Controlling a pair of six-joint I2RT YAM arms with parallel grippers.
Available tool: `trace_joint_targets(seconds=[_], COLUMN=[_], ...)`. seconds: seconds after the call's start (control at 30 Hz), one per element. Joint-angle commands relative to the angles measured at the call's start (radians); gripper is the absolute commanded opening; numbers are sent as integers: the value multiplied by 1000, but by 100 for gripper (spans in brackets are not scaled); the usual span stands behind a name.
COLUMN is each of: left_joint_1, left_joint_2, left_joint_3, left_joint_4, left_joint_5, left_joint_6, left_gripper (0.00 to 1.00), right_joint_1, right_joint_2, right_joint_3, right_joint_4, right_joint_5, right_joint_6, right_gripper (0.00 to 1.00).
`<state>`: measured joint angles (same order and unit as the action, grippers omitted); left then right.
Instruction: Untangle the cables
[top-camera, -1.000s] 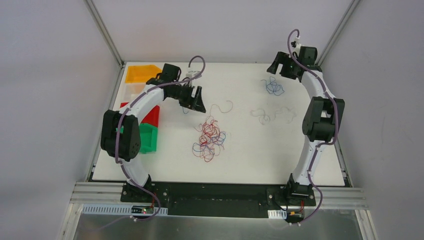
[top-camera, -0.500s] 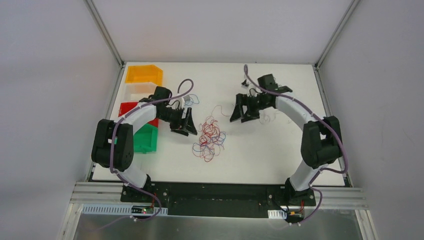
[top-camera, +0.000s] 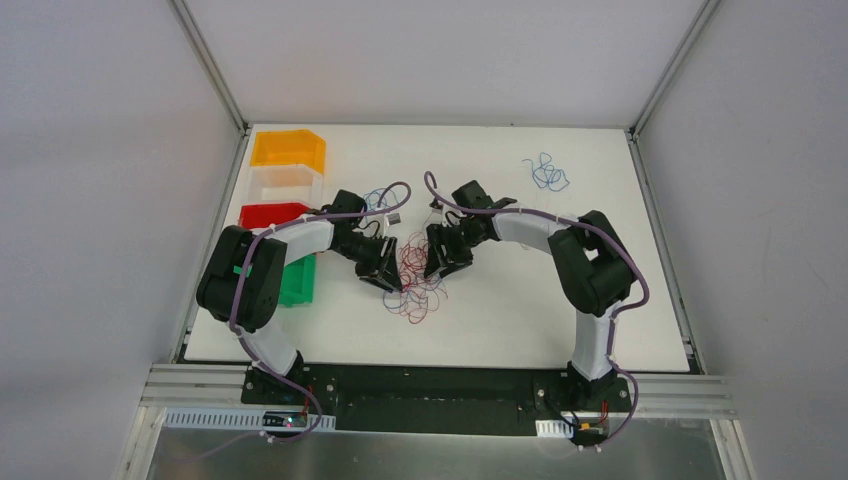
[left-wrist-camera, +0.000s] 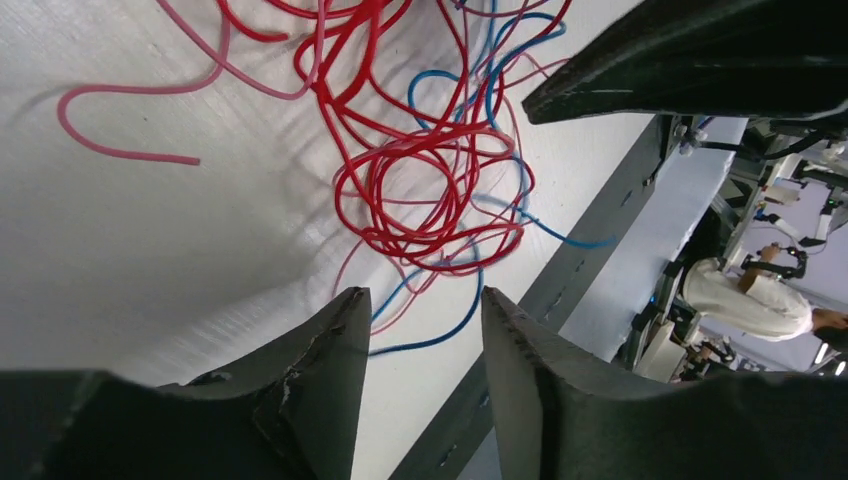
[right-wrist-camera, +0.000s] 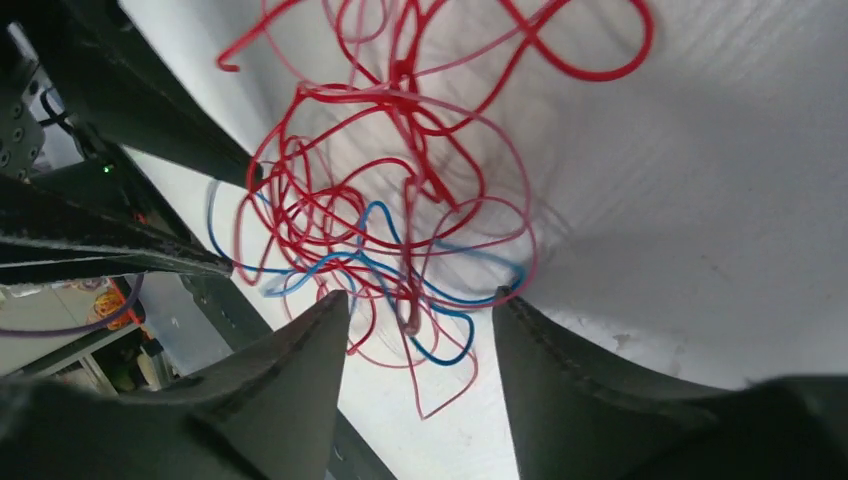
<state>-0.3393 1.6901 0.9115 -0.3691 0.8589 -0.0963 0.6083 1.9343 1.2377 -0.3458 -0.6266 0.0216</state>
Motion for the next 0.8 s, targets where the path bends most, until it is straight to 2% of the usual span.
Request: trace_joint_targets(seconds=[0.0, 0.07, 0.1, 0.17, 0.27, 0.4, 0.6, 0.77], left_joint_1=[2, 7, 8, 16, 44, 151, 263, 333], left_joint_2=[-21, -74, -110, -193, -327, -427, -446, -376], left_joint_3=[-4, 1, 5, 13, 49, 145, 392, 722], left_joint_4=[15, -15, -40, -91, -166, -223, -269, -269], left_joint_5=[13, 25, 25, 26, -8, -5, 19, 80], left_joint_6=[-10, -4, 6, 36, 86, 87, 60, -6], left_gripper=[30, 6, 0, 0, 0, 0, 0, 0], right_joint_1=[5, -1, -7, -26, -68, -147, -228, -292], right_joint_2=[19, -6, -28, -81, -172, -284, -409, -444], right_joint_3=[18, 6, -9, -40, -89, -152, -250, -302], right_joint_4=[10, -43, -62, -111, -194, -314, -459, -510], right_joint_5=[53, 53, 52, 50, 57, 65, 127, 187], right_joint_6=[1, -37, -57, -97, -168, -246, -406, -494], right_gripper=[48, 29, 20, 0, 0, 0, 0, 0])
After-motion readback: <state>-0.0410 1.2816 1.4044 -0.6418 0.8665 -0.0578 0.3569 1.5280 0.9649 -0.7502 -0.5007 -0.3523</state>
